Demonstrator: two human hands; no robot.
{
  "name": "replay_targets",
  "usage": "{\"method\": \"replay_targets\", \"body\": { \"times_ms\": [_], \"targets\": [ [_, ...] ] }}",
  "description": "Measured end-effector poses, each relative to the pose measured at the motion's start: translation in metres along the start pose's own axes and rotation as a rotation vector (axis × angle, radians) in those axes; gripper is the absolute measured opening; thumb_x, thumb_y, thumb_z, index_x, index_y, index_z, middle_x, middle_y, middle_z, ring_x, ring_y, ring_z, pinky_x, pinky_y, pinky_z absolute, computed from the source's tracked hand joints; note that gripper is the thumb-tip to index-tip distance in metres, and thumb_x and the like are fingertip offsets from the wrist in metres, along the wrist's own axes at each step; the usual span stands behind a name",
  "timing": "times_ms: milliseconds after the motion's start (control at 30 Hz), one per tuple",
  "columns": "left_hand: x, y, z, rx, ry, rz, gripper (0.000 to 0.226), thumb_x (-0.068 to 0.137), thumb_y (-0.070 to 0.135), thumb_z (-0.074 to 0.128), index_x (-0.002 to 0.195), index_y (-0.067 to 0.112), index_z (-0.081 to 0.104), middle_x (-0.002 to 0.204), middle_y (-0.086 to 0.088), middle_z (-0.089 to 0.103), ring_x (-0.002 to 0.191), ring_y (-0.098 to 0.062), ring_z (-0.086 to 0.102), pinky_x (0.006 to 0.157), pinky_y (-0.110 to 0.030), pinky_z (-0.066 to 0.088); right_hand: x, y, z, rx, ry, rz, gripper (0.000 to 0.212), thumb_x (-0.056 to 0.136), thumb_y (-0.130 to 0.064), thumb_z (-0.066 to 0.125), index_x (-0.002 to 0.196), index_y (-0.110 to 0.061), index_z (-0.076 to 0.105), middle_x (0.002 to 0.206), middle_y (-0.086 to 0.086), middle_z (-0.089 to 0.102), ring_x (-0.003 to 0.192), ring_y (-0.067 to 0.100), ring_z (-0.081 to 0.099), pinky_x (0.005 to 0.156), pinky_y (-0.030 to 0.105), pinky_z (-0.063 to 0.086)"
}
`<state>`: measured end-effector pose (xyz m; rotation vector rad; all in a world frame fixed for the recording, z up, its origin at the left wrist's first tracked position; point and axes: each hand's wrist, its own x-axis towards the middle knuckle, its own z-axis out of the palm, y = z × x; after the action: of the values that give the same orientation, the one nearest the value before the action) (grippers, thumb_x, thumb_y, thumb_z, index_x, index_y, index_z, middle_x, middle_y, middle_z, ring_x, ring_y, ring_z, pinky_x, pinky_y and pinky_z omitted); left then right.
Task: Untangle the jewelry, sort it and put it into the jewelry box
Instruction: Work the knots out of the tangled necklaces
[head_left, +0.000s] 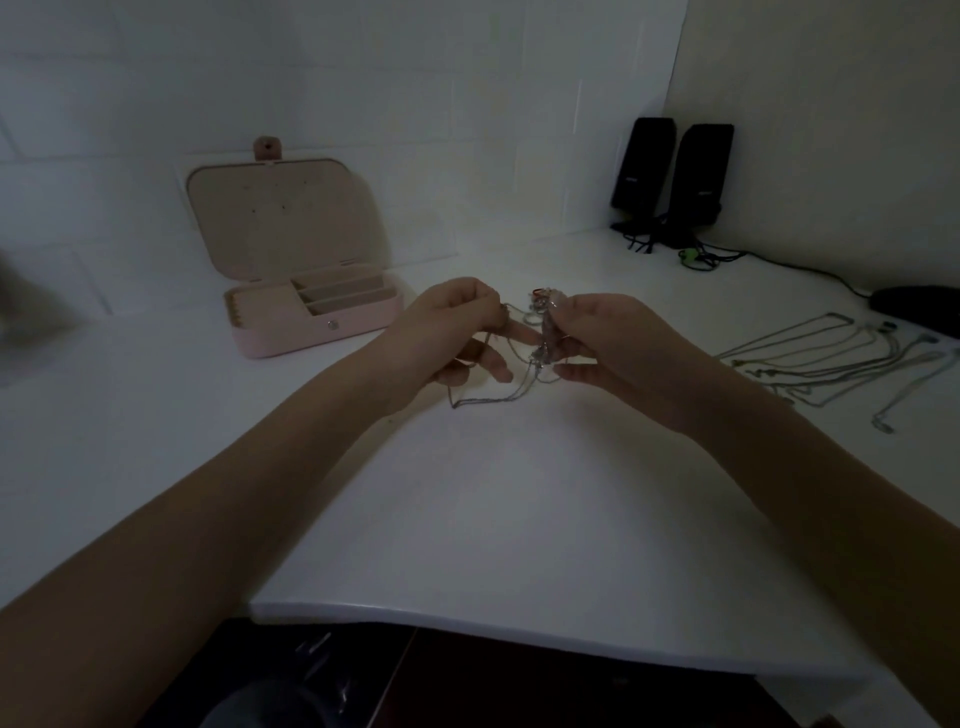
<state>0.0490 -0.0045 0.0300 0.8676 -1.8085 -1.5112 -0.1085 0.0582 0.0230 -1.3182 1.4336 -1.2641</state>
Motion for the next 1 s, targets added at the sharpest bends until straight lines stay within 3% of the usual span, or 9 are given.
{"method": "replay_targets", "body": {
  "times_ms": [133, 300, 433, 633, 867, 1000],
  "targets": [
    [-0.0004, -0.0044, 0.0026, 0.074, -0.019, 0.029, 0.024, 0.084, 0.007, 0.064, 0.08, 0.017, 0.043, 0.079, -0.009, 0.068, 0.043, -0.009, 0.052, 0.039, -0.015, 0.024, -0.0002, 0.002, 0.0016, -0.102, 0.006, -0.078, 0.021, 0.096, -0.026, 0.051, 0.085, -0.01, 0.059, 0.072, -0.002, 0.057, 0.064, 0.005, 0.053, 0.066, 0.018, 0.05],
    [0.0012, -0.0083, 0.003, 0.108, -0.061, 0.078, 0.023, 0.079, 0.003, 0.071, 0.086, 0.014, 0.052, 0.062, 0.007, 0.065, 0.042, -0.007, 0.045, 0.042, -0.018, 0.026, -0.001, 0.0032, 0.0039, -0.179, -0.031, -0.083, 0.023, 0.097, -0.027, 0.049, 0.083, -0.012, 0.06, 0.073, -0.001, 0.059, 0.065, 0.005, 0.056, 0.069, 0.021, 0.05],
    [0.0022, -0.0063, 0.0006, 0.095, -0.067, 0.076, 0.017, 0.081, 0.002, 0.068, 0.091, 0.013, 0.058, 0.062, 0.007, 0.058, 0.04, -0.005, 0.041, 0.04, -0.014, 0.026, -0.0017, -0.0004, 0.0019, -0.019, -0.075, -0.012, 0.024, 0.099, -0.026, 0.045, 0.083, -0.011, 0.056, 0.075, 0.001, 0.056, 0.065, 0.008, 0.054, 0.064, 0.023, 0.048],
    [0.0017, -0.0056, 0.0002, 0.126, -0.084, 0.1, 0.013, 0.085, -0.002, 0.062, 0.093, 0.008, 0.061, 0.044, 0.012, 0.049, 0.036, -0.003, 0.036, 0.038, -0.014, 0.026, -0.0017, -0.0015, -0.002, 0.219, -0.145, 0.128, 0.025, 0.097, -0.03, 0.047, 0.078, -0.015, 0.054, 0.068, -0.003, 0.056, 0.061, 0.009, 0.053, 0.06, 0.024, 0.046],
    [0.0005, -0.0042, -0.002, 0.149, -0.114, 0.076, 0.014, 0.088, 0.0, 0.054, 0.092, 0.006, 0.066, 0.042, 0.012, 0.045, 0.036, -0.003, 0.032, 0.036, -0.014, 0.024, 0.0005, 0.002, -0.0038, 0.095, -0.096, -0.014, 0.023, 0.096, -0.027, 0.051, 0.081, -0.012, 0.061, 0.072, -0.002, 0.049, 0.055, 0.004, 0.044, 0.052, 0.017, 0.039],
    [0.0006, -0.0056, -0.0018, 0.088, -0.138, 0.027, 0.023, 0.089, 0.017, 0.059, 0.097, -0.004, 0.064, 0.06, 0.004, 0.046, 0.039, -0.006, 0.03, 0.036, -0.015, 0.018, -0.0006, 0.0038, -0.0045, -0.062, -0.094, -0.052, 0.024, 0.095, -0.026, 0.053, 0.091, -0.007, 0.067, 0.073, -0.002, 0.056, 0.057, 0.005, 0.045, 0.054, 0.017, 0.041]
  ]
}}
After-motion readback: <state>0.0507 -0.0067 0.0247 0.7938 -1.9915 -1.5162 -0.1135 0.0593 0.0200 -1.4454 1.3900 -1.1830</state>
